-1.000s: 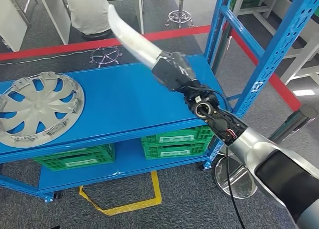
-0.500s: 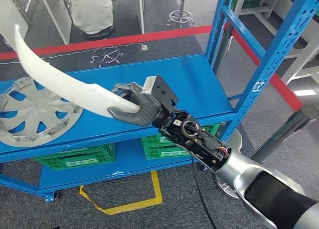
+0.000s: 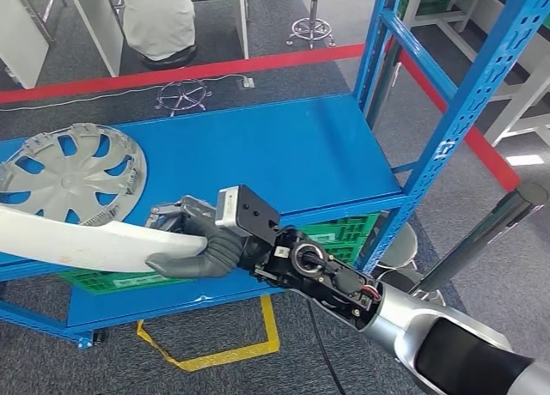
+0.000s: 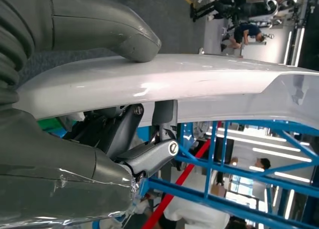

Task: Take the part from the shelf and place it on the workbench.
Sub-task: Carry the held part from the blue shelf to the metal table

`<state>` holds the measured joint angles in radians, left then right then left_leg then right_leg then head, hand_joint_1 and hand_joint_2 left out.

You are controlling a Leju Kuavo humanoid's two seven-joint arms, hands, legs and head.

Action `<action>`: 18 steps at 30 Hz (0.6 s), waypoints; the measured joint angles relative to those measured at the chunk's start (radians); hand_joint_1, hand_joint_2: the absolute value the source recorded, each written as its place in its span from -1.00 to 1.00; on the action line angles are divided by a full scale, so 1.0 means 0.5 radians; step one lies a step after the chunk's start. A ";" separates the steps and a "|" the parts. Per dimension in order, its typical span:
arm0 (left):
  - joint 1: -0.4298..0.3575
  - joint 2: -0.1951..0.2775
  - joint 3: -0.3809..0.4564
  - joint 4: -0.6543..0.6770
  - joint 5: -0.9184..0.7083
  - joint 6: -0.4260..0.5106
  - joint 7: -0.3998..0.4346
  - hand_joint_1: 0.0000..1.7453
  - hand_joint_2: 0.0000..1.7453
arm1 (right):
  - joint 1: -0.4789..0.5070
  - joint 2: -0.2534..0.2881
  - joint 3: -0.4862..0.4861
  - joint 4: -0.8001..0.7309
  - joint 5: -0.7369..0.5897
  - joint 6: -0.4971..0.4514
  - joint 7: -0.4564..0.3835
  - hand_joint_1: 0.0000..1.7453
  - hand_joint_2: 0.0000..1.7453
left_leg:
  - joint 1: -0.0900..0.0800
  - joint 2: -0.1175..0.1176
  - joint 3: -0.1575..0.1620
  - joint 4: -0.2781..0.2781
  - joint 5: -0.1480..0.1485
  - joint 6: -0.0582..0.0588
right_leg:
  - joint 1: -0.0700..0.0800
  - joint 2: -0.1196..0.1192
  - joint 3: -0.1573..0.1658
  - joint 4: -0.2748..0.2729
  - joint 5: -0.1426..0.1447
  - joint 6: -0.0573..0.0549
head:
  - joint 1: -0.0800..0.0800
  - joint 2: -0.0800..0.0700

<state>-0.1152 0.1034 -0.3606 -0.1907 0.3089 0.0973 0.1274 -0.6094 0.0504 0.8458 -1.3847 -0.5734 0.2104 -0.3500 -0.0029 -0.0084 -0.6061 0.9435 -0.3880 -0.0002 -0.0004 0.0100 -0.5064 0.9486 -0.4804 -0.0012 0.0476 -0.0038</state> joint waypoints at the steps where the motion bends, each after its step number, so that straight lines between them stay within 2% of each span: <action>1: 0.000 0.000 -0.001 0.000 0.002 0.000 0.000 -1.00 1.00 | 0.001 0.002 0.007 -0.004 0.000 0.002 -0.001 1.00 1.00 | 0.000 0.000 0.000 0.000 0.000 0.000 | 0.000 0.000 0.000 0.000 0.000 0.000 | 0.000 0.000; 10: 0.021 0.008 -0.010 0.000 0.063 0.020 -0.016 -1.00 1.00 | 0.067 0.038 0.075 0.013 0.039 0.123 -0.120 1.00 1.00 | -0.010 -0.001 -0.001 0.008 -0.010 0.005 | -0.009 0.000 0.004 -0.004 -0.003 0.006 | -0.002 0.000; 15: 0.044 0.019 -0.010 0.000 0.097 0.038 -0.027 -1.00 1.00 | 0.091 0.060 0.096 0.035 0.082 0.158 -0.158 1.00 1.00 | -0.013 -0.001 0.003 0.007 -0.021 0.023 | -0.015 0.001 0.011 -0.011 -0.011 0.021 | -0.003 0.000; 17: 0.053 0.019 -0.010 0.000 0.103 0.040 -0.030 -1.00 1.00 | 0.101 0.071 0.097 0.036 0.085 0.165 -0.162 1.00 1.00 | 0.001 0.004 0.025 -0.015 -0.020 0.034 | -0.013 -0.001 0.005 0.013 -0.037 0.032 | -0.002 0.000; 18: 0.056 0.019 -0.010 0.000 0.106 0.040 -0.031 -1.00 1.00 | 0.103 0.074 0.097 0.036 0.085 0.165 -0.163 1.00 1.00 | 0.010 0.005 0.040 -0.026 -0.021 0.040 | -0.012 -0.003 -0.022 0.083 -0.079 0.038 | 0.001 0.000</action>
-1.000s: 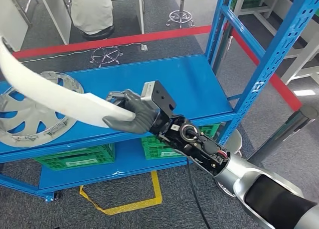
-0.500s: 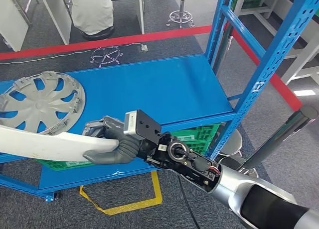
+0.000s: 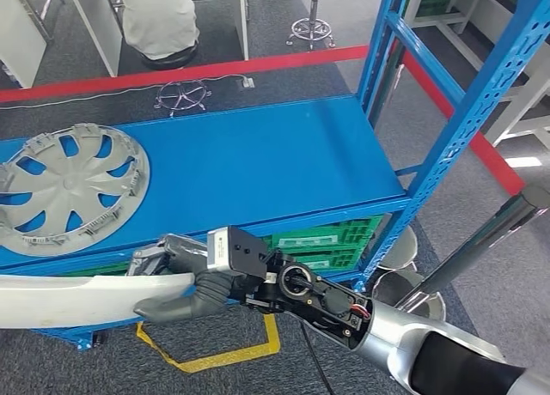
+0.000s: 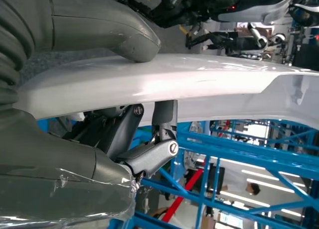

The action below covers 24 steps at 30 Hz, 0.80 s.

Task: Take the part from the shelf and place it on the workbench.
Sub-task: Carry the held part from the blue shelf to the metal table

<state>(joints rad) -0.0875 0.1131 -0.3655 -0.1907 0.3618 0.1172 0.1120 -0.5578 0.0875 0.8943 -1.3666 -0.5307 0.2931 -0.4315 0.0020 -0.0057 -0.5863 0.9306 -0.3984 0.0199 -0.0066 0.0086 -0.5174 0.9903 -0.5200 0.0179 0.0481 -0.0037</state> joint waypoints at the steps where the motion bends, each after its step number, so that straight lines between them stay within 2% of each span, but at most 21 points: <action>1: 0.002 0.000 0.000 0.000 0.003 0.001 -0.001 -1.00 1.00 | 0.003 0.001 0.001 0.001 0.001 0.000 -0.001 1.00 1.00 | 0.003 0.000 0.013 -0.005 -0.003 0.005 | -0.003 -0.002 -0.056 0.124 -0.061 0.005 | 0.004 0.000; 3: 0.007 0.000 0.001 0.000 0.014 0.007 -0.004 -1.00 1.00 | 0.012 0.002 0.004 0.005 0.004 0.006 -0.001 1.00 1.00 | 0.004 -0.009 0.025 -0.005 -0.012 0.009 | -0.008 -0.004 -0.212 0.439 -0.187 0.013 | 0.011 0.000; 4: 0.010 0.000 0.001 0.000 0.021 0.011 -0.005 -1.00 1.00 | 0.017 0.002 0.007 0.008 0.006 0.011 0.001 1.00 1.00 | 0.005 -0.015 0.029 -0.005 -0.016 0.007 | -0.010 -0.004 -0.270 0.537 -0.207 0.016 | 0.013 0.000; 5: 0.014 0.000 0.001 0.000 0.031 0.015 -0.006 -1.00 1.00 | 0.021 0.002 0.010 0.010 0.008 0.018 0.005 1.00 1.00 | 0.006 -0.026 0.036 -0.004 -0.020 0.002 | -0.011 -0.004 -0.282 0.540 -0.177 0.016 | 0.014 0.000; 6: 0.019 -0.001 0.001 0.000 0.040 0.018 -0.006 -1.00 1.00 | 0.023 0.003 0.013 0.011 0.008 0.025 0.010 1.00 1.00 | 0.008 -0.039 0.045 -0.003 -0.025 -0.005 | -0.012 -0.003 -0.251 0.458 -0.109 0.015 | 0.015 0.000; 8: 0.024 -0.001 0.001 0.000 0.061 0.024 -0.006 -1.00 1.00 | 0.020 0.009 0.019 0.012 0.004 0.039 0.019 1.00 1.00 | 0.011 -0.069 0.065 0.001 -0.037 -0.022 | -0.018 0.032 -0.111 0.145 0.056 0.009 | 0.016 0.000; 9: 0.023 0.000 0.001 0.000 0.069 0.028 -0.006 -1.00 1.00 | 0.017 0.014 0.022 0.014 0.002 0.046 0.020 1.00 1.00 | 0.011 -0.083 0.066 0.005 -0.040 -0.032 | -0.019 0.058 -0.051 0.025 0.098 0.006 | 0.014 0.000; 10: 0.021 0.002 0.001 0.000 0.077 0.032 -0.007 -1.00 1.00 | 0.015 0.019 0.026 0.016 0.000 0.053 0.021 1.00 1.00 | 0.012 -0.097 0.062 0.007 -0.040 -0.044 | -0.019 0.080 -0.013 -0.049 0.115 0.002 | 0.012 0.000; 11: 0.022 0.003 0.001 0.000 0.082 0.036 -0.007 -1.00 1.00 | 0.014 0.023 0.030 0.019 -0.001 0.058 0.020 1.00 1.00 | 0.014 -0.110 0.055 0.007 -0.035 -0.057 | -0.015 0.092 -0.002 -0.062 0.105 -0.004 | 0.010 0.000; 13: 0.028 0.007 0.001 0.000 0.087 0.039 -0.007 -1.00 1.00 | 0.012 0.034 0.038 0.024 -0.002 0.063 0.019 1.00 1.00 | 0.021 -0.127 0.048 0.004 -0.030 -0.083 | -0.013 0.070 0.006 -0.072 0.112 -0.026 | 0.010 0.000; 15: 0.033 0.010 0.001 0.000 0.087 0.039 -0.007 -1.00 1.00 | 0.008 0.048 0.043 0.028 -0.002 0.064 0.019 1.00 1.00 | 0.021 -0.088 0.014 0.076 -0.078 -0.103 | -0.021 0.040 0.016 -0.091 0.121 -0.054 | -0.002 0.000; 16: 0.031 0.011 0.001 0.000 0.087 0.039 -0.007 -1.00 1.00 | 0.006 0.056 0.044 0.029 -0.003 0.064 0.018 1.00 1.00 | 0.022 -0.056 -0.038 0.180 -0.133 -0.110 | -0.023 0.021 0.019 -0.098 0.124 -0.064 | -0.012 0.000; 18: 0.028 0.011 0.001 0.000 0.087 0.039 -0.007 -1.00 1.00 | 0.006 0.063 0.046 0.034 -0.004 0.064 0.018 1.00 1.00 | 0.022 -0.014 -0.193 0.475 -0.259 -0.124 | -0.015 -0.016 0.016 -0.099 0.121 -0.076 | -0.028 0.000; 19: 0.028 0.010 0.001 0.000 0.087 0.039 -0.007 -1.00 1.00 | 0.008 0.064 0.049 0.039 -0.004 0.064 0.019 1.00 1.00 | 0.024 -0.007 -0.258 0.592 -0.292 -0.129 | -0.012 -0.034 0.016 -0.099 0.119 -0.079 | -0.030 0.000; 20: 0.031 0.010 0.001 0.000 0.087 0.040 -0.007 -1.00 1.00 | 0.009 0.064 0.051 0.043 -0.004 0.065 0.019 1.00 1.00 | 0.025 -0.005 -0.292 0.645 -0.292 -0.131 | -0.009 -0.050 0.016 -0.099 0.117 -0.081 | -0.030 0.000; 21: 0.034 0.011 0.001 0.000 0.088 0.040 -0.007 -1.00 1.00 | 0.009 0.065 0.053 0.047 -0.004 0.067 0.018 1.00 1.00 | 0.026 -0.002 -0.275 0.598 -0.246 -0.130 | -0.007 -0.065 0.018 -0.098 0.114 -0.081 | -0.030 0.000; 22: 0.037 0.012 0.001 0.000 0.089 0.041 -0.007 -1.00 1.00 | 0.008 0.068 0.055 0.049 -0.005 0.071 0.015 1.00 1.00 | 0.027 0.005 -0.220 0.480 -0.174 -0.127 | -0.006 -0.078 0.022 -0.098 0.109 -0.079 | -0.030 0.000; 24: 0.036 0.016 0.001 0.000 0.093 0.043 -0.007 -1.00 1.00 | 0.005 0.076 0.056 0.051 -0.006 0.078 0.009 1.00 1.00 | 0.020 0.056 -0.060 0.157 -0.040 -0.113 | 0.001 -0.100 0.033 -0.096 0.096 -0.068 | -0.031 0.000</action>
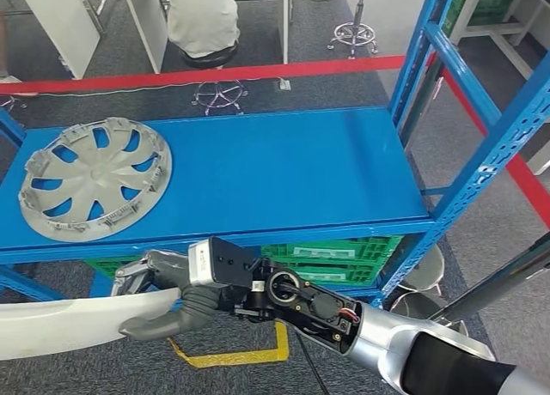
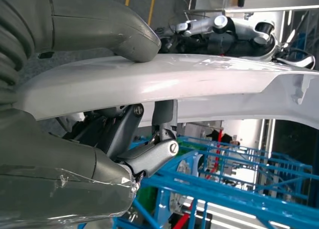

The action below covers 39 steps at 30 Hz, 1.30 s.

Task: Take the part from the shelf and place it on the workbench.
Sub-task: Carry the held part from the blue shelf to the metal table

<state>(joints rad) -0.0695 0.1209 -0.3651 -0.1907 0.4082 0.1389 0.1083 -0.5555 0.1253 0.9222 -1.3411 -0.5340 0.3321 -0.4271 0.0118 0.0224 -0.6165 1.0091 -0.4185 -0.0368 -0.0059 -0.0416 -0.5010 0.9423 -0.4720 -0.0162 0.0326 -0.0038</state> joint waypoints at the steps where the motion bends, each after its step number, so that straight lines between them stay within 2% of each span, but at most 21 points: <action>1: -0.003 0.001 0.000 0.000 0.001 0.001 0.000 -1.00 1.00 | -0.003 0.003 0.001 0.002 -0.002 0.002 -0.003 1.00 1.00 | -0.006 0.017 0.050 -0.100 0.029 0.010 | 0.005 -0.008 0.004 0.000 -0.007 0.008 | 0.003 0.000; 4: -0.005 0.001 0.000 0.000 0.000 0.004 0.013 -1.00 1.00 | -0.006 0.006 0.002 0.006 -0.006 -0.003 -0.005 1.00 1.00 | -0.018 0.000 0.075 -0.153 0.028 0.040 | 0.014 -0.033 0.016 -0.002 -0.025 0.033 | 0.016 0.000; 6: -0.001 0.001 0.000 0.000 -0.001 0.004 0.027 -1.00 1.00 | -0.006 0.008 0.002 0.006 -0.007 -0.013 -0.004 1.00 1.00 | -0.008 -0.021 0.087 -0.158 0.024 0.059 | 0.008 -0.018 0.012 0.027 -0.058 0.053 | 0.018 0.000; 8: -0.001 0.005 0.000 0.000 -0.003 0.004 0.033 -1.00 1.00 | -0.006 0.010 0.001 0.006 -0.009 -0.017 -0.003 1.00 1.00 | 0.002 -0.041 0.101 -0.161 0.020 0.077 | 0.002 0.035 -0.069 0.214 -0.165 0.070 | 0.028 0.000; 10: -0.003 0.009 0.000 0.000 -0.004 0.004 0.030 -1.00 1.00 | 0.000 0.010 0.000 0.008 -0.011 -0.018 0.000 1.00 1.00 | 0.001 -0.067 0.105 -0.161 0.016 0.087 | -0.001 0.069 -0.227 0.536 -0.299 0.078 | 0.040 0.000; 11: -0.003 0.010 0.000 0.000 -0.004 0.004 0.024 -1.00 1.00 | 0.004 0.010 0.000 0.010 -0.011 -0.017 0.003 1.00 1.00 | 0.001 -0.083 0.107 -0.160 0.013 0.088 | -0.001 0.074 -0.292 0.650 -0.328 0.079 | 0.042 0.000; 12: -0.002 0.010 0.000 0.000 -0.004 0.004 0.017 -1.00 1.00 | 0.009 0.010 0.000 0.012 -0.011 -0.017 0.004 1.00 1.00 | 0.000 -0.101 0.111 -0.160 0.010 0.088 | -0.001 0.076 -0.324 0.692 -0.316 0.078 | 0.044 0.000; 13: -0.001 0.011 0.000 0.000 -0.005 0.004 0.009 -1.00 1.00 | 0.012 0.010 0.000 0.013 -0.010 -0.016 0.005 1.00 1.00 | 0.000 -0.121 0.118 -0.160 0.007 0.086 | -0.002 0.079 -0.312 0.642 -0.260 0.074 | 0.046 0.000; 15: -0.001 0.011 -0.001 0.000 -0.006 0.004 -0.002 -1.00 1.00 | 0.013 0.010 0.000 0.015 -0.010 -0.015 0.006 1.00 1.00 | 0.001 -0.162 0.136 -0.159 -0.004 0.077 | -0.003 0.117 -0.195 0.346 -0.075 0.058 | 0.053 0.000; 17: -0.006 0.012 -0.001 0.000 -0.006 0.004 -0.007 -1.00 1.00 | 0.012 0.010 0.000 0.016 -0.010 -0.015 0.005 1.00 1.00 | -0.001 -0.197 0.139 -0.153 -0.011 0.060 | -0.005 0.179 -0.084 0.097 0.027 0.044 | 0.053 0.000; 20: -0.003 0.017 -0.003 0.000 -0.007 0.005 -0.022 -1.00 1.00 | 0.014 0.011 -0.001 0.019 0.004 -0.014 0.002 1.00 1.00 | 0.004 -0.236 0.120 -0.153 -0.005 0.027 | -0.005 0.185 -0.044 0.027 0.025 0.026 | 0.049 0.000; 22: 0.001 0.019 -0.004 0.000 -0.006 0.009 -0.037 -1.00 1.00 | 0.014 0.014 -0.001 0.020 0.024 -0.015 -0.004 1.00 1.00 | 0.004 -0.193 0.099 -0.109 -0.034 0.005 | -0.012 0.156 -0.032 0.005 0.037 0.005 | 0.040 0.000; 25: -0.011 0.019 -0.006 0.000 -0.001 0.018 -0.047 -1.00 1.00 | 0.018 0.016 -0.005 0.021 0.043 -0.015 -0.006 1.00 1.00 | 0.003 -0.079 -0.091 0.264 -0.209 -0.023 | -0.009 0.097 -0.025 -0.009 0.042 -0.015 | 0.017 0.000; 26: -0.014 0.019 -0.006 0.000 0.004 0.022 -0.043 -1.00 1.00 | 0.022 0.016 -0.005 0.022 0.047 -0.015 -0.004 1.00 1.00 | 0.006 -0.065 -0.167 0.403 -0.256 -0.029 | -0.006 0.075 -0.026 -0.009 0.040 -0.018 | 0.014 0.000; 27: -0.013 0.019 -0.006 0.000 0.012 0.026 -0.036 -1.00 1.00 | 0.027 0.016 -0.006 0.023 0.050 -0.015 -0.003 1.00 1.00 | 0.009 -0.060 -0.206 0.465 -0.259 -0.032 | -0.005 0.057 -0.025 -0.008 0.037 -0.019 | 0.014 0.000; 28: -0.010 0.020 -0.006 0.000 0.022 0.031 -0.024 -1.00 1.00 | 0.030 0.016 -0.006 0.023 0.051 -0.014 -0.003 1.00 1.00 | 0.010 -0.057 -0.199 0.439 -0.220 -0.033 | -0.004 0.042 -0.023 -0.008 0.034 -0.019 | 0.013 0.000; 30: -0.004 0.025 -0.007 0.000 0.044 0.039 -0.001 -1.00 1.00 | 0.031 0.016 -0.007 0.023 0.051 -0.014 -0.004 1.00 1.00 | 0.010 -0.030 -0.060 0.146 -0.068 -0.026 | -0.003 0.018 -0.015 -0.006 0.025 -0.013 | 0.012 0.000; 32: -0.008 0.031 -0.007 0.000 0.059 0.041 0.012 -1.00 1.00 | 0.027 0.016 -0.010 0.022 0.049 -0.014 -0.006 1.00 1.00 | -0.001 0.016 0.069 -0.114 0.023 -0.005 | 0.005 -0.001 -0.009 -0.006 0.017 0.001 | 0.011 0.000; 34: -0.012 0.032 -0.007 0.000 0.064 0.041 0.017 -1.00 1.00 | 0.024 0.016 -0.012 0.022 0.048 -0.015 -0.010 1.00 1.00 | -0.014 0.025 0.090 -0.163 0.029 0.018 | 0.012 -0.016 -0.006 -0.009 0.011 0.017 | 0.015 0.000; 37: -0.007 0.033 -0.007 0.000 0.064 0.043 0.010 -1.00 1.00 | 0.023 0.016 -0.018 0.020 0.049 -0.022 -0.013 1.00 1.00 | -0.010 -0.007 0.094 -0.170 0.030 0.048 | 0.009 -0.021 -0.002 0.005 -0.016 0.047 | 0.022 0.000; 39: -0.006 0.033 -0.010 0.000 0.061 0.043 -0.002 -1.00 1.00 | 0.022 0.016 -0.028 0.019 0.052 -0.030 -0.013 1.00 1.00 | 0.001 -0.024 0.104 -0.180 0.034 0.070 | 0.003 0.022 -0.061 0.148 -0.108 0.064 | 0.030 0.000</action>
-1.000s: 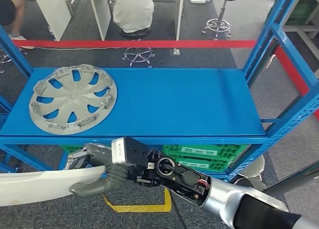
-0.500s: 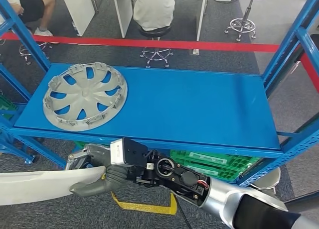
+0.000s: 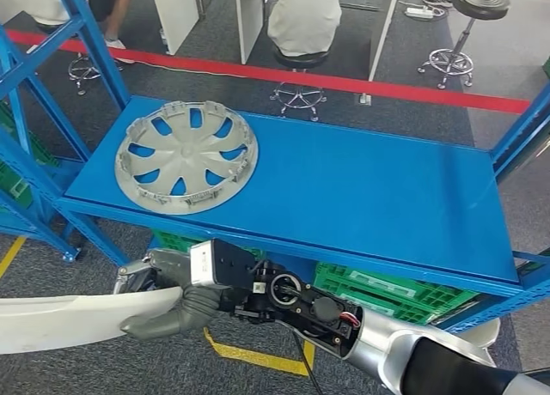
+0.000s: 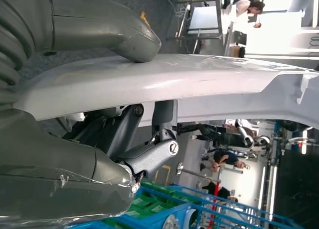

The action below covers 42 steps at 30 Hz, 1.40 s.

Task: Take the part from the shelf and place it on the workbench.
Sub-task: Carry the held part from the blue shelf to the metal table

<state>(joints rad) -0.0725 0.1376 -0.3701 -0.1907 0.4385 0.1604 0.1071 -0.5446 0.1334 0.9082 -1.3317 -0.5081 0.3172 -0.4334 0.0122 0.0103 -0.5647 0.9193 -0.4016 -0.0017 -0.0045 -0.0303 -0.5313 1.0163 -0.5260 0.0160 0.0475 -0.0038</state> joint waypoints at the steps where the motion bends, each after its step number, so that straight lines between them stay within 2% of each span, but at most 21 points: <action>1: -0.001 0.000 -0.003 0.000 -0.002 0.000 -0.006 -1.00 1.00 | 0.001 -0.001 -0.005 0.000 0.002 -0.004 0.000 1.00 1.00 | 0.000 -0.009 0.002 0.000 -0.001 0.007 | -0.003 0.027 -0.063 0.143 -0.073 0.005 | 0.007 0.000; 3: -0.003 0.000 -0.008 0.000 -0.009 0.000 -0.015 -1.00 1.00 | 0.010 -0.004 -0.013 -0.001 0.006 -0.013 0.003 1.00 1.00 | -0.003 -0.035 0.003 0.001 -0.002 0.013 | -0.004 0.050 -0.208 0.455 -0.195 0.010 | 0.018 0.000; 4: -0.004 0.000 -0.010 0.000 -0.011 0.000 -0.018 -1.00 1.00 | 0.015 -0.006 -0.016 -0.001 0.008 -0.016 0.004 1.00 1.00 | -0.004 -0.049 0.005 0.001 -0.003 0.014 | -0.004 0.053 -0.248 0.529 -0.206 0.009 | 0.019 0.000; 6: -0.005 -0.002 -0.011 0.000 -0.014 0.000 -0.019 -1.00 1.00 | 0.019 -0.008 -0.023 -0.002 0.012 -0.022 0.007 1.00 1.00 | -0.006 -0.082 0.015 0.002 -0.006 0.012 | -0.004 0.062 -0.202 0.402 -0.092 -0.001 | 0.024 0.000; 8: -0.009 -0.007 -0.014 0.000 -0.018 -0.001 -0.019 -1.00 1.00 | 0.017 -0.008 -0.032 -0.004 0.012 -0.025 0.008 1.00 1.00 | -0.007 -0.117 0.022 0.004 -0.010 0.005 | -0.005 0.118 -0.065 0.074 0.080 -0.024 | 0.030 0.000; 9: -0.014 -0.010 -0.015 0.000 -0.020 -0.001 -0.017 -1.00 1.00 | 0.017 -0.009 -0.035 -0.005 0.013 -0.026 0.009 1.00 1.00 | -0.008 -0.131 0.017 0.008 -0.011 -0.001 | -0.005 0.147 -0.017 -0.043 0.122 -0.032 | 0.029 0.000; 11: -0.021 -0.013 -0.018 0.000 -0.023 -0.002 -0.009 -1.00 1.00 | 0.018 -0.009 -0.041 -0.005 0.020 -0.029 0.011 1.00 1.00 | -0.006 -0.155 -0.004 0.013 -0.004 -0.021 | -0.002 0.175 0.020 -0.133 0.138 -0.040 | 0.025 0.000; 14: -0.018 -0.010 -0.026 0.001 -0.023 -0.003 0.002 -1.00 1.00 | 0.018 -0.009 -0.047 -0.007 0.030 -0.030 0.013 1.00 1.00 | -0.003 -0.144 -0.031 0.048 -0.022 -0.054 | -0.011 0.139 0.035 -0.160 0.156 -0.063 | 0.018 0.000; 15: -0.019 -0.010 -0.029 0.001 -0.023 -0.003 0.003 -1.00 1.00 | 0.016 -0.008 -0.050 -0.009 0.031 -0.030 0.012 1.00 1.00 | -0.006 -0.117 -0.059 0.110 -0.061 -0.062 | -0.018 0.122 0.041 -0.171 0.162 -0.072 | 0.009 0.000; 18: -0.030 -0.012 -0.039 0.001 -0.023 -0.003 0.003 -1.00 1.00 | 0.020 -0.009 -0.054 -0.010 0.032 -0.031 0.014 1.00 1.00 | 0.001 -0.048 -0.266 0.520 -0.249 -0.086 | -0.018 0.067 0.040 -0.177 0.164 -0.082 | -0.013 0.000; 19: -0.030 -0.013 -0.042 0.001 -0.022 -0.003 0.003 -1.00 1.00 | 0.022 -0.009 -0.055 -0.010 0.032 -0.032 0.015 1.00 1.00 | 0.006 -0.041 -0.324 0.632 -0.284 -0.094 | -0.017 0.050 0.038 -0.176 0.163 -0.083 | -0.014 0.000; 20: -0.028 -0.013 -0.044 0.001 -0.021 -0.003 0.005 -1.00 1.00 | 0.023 -0.009 -0.055 -0.010 0.032 -0.032 0.016 1.00 1.00 | 0.010 -0.037 -0.337 0.654 -0.273 -0.099 | -0.017 0.035 0.038 -0.175 0.162 -0.082 | -0.015 0.000; 21: -0.025 -0.012 -0.045 0.001 -0.018 -0.003 0.008 -1.00 1.00 | 0.023 -0.009 -0.055 -0.010 0.032 -0.031 0.017 1.00 1.00 | 0.014 -0.032 -0.310 0.599 -0.229 -0.103 | -0.018 0.021 0.038 -0.174 0.160 -0.080 | -0.016 0.000; 23: -0.021 -0.010 -0.046 0.001 -0.012 -0.003 0.014 -1.00 1.00 | 0.021 -0.009 -0.057 -0.010 0.032 -0.030 0.021 1.00 1.00 | 0.019 0.002 -0.150 0.293 -0.090 -0.104 | -0.021 -0.002 0.043 -0.168 0.150 -0.067 | -0.018 0.000; 25: -0.023 -0.010 -0.047 0.001 -0.010 -0.003 0.015 -1.00 1.00 | 0.018 -0.009 -0.061 -0.010 0.034 -0.031 0.024 1.00 1.00 | 0.010 0.033 -0.027 0.058 -0.014 -0.089 | -0.013 -0.018 0.044 -0.159 0.136 -0.046 | -0.019 0.000; 30: -0.017 -0.012 -0.055 0.001 -0.011 -0.003 0.015 -1.00 1.00 | 0.017 -0.009 -0.069 -0.013 0.039 -0.044 0.031 1.00 1.00 | 0.001 0.001 -0.006 0.018 -0.014 -0.026 | -0.013 -0.015 0.034 -0.112 0.081 0.006 | 0.002 0.000; 32: -0.019 -0.011 -0.059 0.001 -0.015 -0.003 0.015 -1.00 1.00 | 0.019 -0.010 -0.073 -0.015 0.039 -0.051 0.034 1.00 1.00 | 0.004 -0.012 0.001 0.015 -0.015 -0.005 | -0.014 0.027 -0.061 0.105 -0.042 0.017 | 0.013 0.000; 34: -0.022 -0.012 -0.063 0.001 -0.020 -0.004 0.015 -1.00 1.00 | 0.029 -0.015 -0.075 -0.015 0.039 -0.060 0.041 1.00 1.00 | -0.003 -0.033 0.003 0.015 -0.019 0.006 | -0.011 0.049 -0.203 0.413 -0.170 0.015 | 0.023 0.000; 36: -0.023 -0.013 -0.068 0.001 -0.025 -0.007 0.018 -1.00 1.00 | 0.042 -0.021 -0.075 -0.015 0.040 -0.068 0.051 1.00 1.00 | -0.010 -0.062 0.010 0.016 -0.022 0.010 | -0.010 0.055 -0.255 0.500 -0.157 0.004 | 0.027 0.000; 40: -0.030 -0.023 -0.077 0.001 -0.011 -0.010 0.023 -1.00 1.00 | 0.047 -0.025 -0.080 -0.024 0.038 -0.071 0.070 1.00 1.00 | -0.016 -0.126 0.028 0.019 -0.032 0.001 | -0.001 0.137 -0.034 -0.018 0.129 -0.044 | 0.028 0.000; 42: -0.032 -0.028 -0.077 0.001 0.007 -0.010 0.020 -1.00 1.00 | 0.047 -0.027 -0.081 -0.027 0.039 -0.072 0.077 1.00 1.00 | -0.009 -0.150 0.012 0.021 -0.026 -0.016 | 0.005 0.167 0.013 -0.119 0.142 -0.053 | 0.030 0.000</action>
<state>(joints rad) -0.0885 0.1234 -0.4086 -0.1904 0.4420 0.1555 0.1169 -0.5209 0.1202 0.8679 -1.3453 -0.4889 0.2813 -0.3950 0.0078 -0.0646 -0.5589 0.9299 -0.4147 -0.0098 -0.0019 0.0531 -0.5246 0.9570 -0.4552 -0.0107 0.0624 -0.0038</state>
